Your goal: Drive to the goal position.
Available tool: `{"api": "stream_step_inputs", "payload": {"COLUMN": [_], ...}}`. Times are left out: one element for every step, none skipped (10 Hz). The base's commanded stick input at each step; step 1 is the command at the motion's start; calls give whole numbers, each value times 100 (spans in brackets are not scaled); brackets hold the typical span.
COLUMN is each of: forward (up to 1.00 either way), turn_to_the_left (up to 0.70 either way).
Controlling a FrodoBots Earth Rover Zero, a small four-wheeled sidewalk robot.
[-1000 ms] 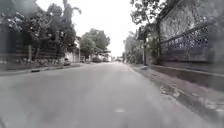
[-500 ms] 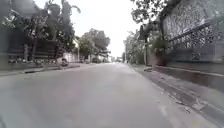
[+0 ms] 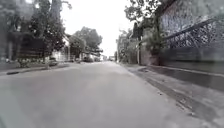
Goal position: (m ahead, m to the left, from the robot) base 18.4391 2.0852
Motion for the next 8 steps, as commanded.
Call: {"api": "stream_step_inputs", "payload": {"forward": [100,100,100,100,100,100,100,100], "turn_to_the_left": [0,10,7,0,0,0,1,3]}}
